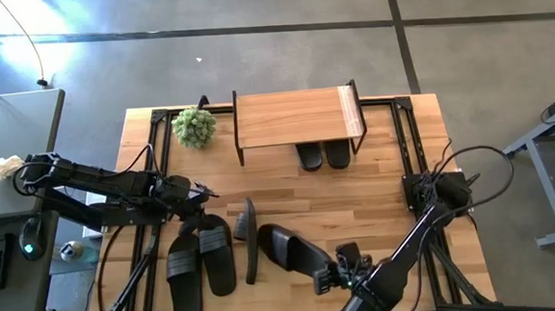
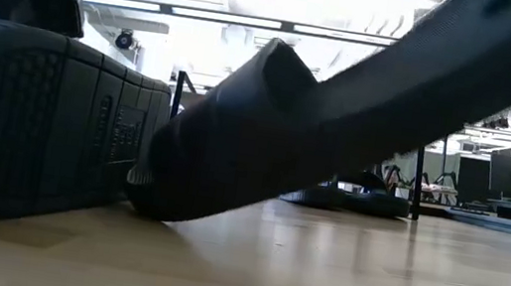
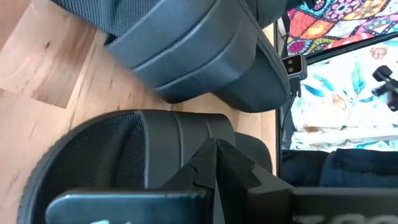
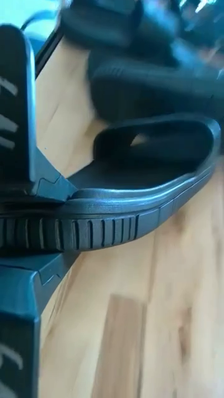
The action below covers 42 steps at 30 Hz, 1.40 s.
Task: Pick and place slides into the shelf
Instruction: Adjust the black slipper
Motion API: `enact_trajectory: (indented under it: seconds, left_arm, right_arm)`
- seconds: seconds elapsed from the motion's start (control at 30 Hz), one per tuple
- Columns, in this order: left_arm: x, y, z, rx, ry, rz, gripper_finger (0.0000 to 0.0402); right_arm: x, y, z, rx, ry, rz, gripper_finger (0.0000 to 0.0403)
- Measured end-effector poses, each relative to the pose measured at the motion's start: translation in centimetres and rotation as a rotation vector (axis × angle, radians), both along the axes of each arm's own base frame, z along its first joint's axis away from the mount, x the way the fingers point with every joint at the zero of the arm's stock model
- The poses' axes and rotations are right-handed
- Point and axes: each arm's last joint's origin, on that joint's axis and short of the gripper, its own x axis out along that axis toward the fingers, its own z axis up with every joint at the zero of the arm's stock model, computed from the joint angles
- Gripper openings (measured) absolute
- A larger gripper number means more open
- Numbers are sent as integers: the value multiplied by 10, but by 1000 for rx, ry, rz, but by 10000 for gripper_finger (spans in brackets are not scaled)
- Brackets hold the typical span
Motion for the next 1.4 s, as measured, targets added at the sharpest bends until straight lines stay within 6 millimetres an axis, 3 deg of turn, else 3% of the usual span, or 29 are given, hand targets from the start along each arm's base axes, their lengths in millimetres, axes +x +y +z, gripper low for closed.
enact_trajectory:
  seconds: [0.2, 0.5, 0.9, 1.23, 1.4]
  left_arm:
    - [0, 0, 0, -2, 0, 0, 0]
    - [0, 0, 0, -8, 4, 6, 0]
    - [0, 0, 0, -19, 10, 15, 0]
    - [0, 0, 0, -19, 11, 16, 0]
    - [0, 0, 0, -19, 10, 15, 0]
  right_arm:
    - [-6, 3, -13, 18, 85, 69, 97]
    - [-12, 1, -15, 49, 225, 98, 164]
    - [-16, 5, -17, 163, 370, 180, 170]
    - [-15, 9, -16, 160, 329, 199, 170]
    - [-14, 9, -16, 154, 310, 201, 198]
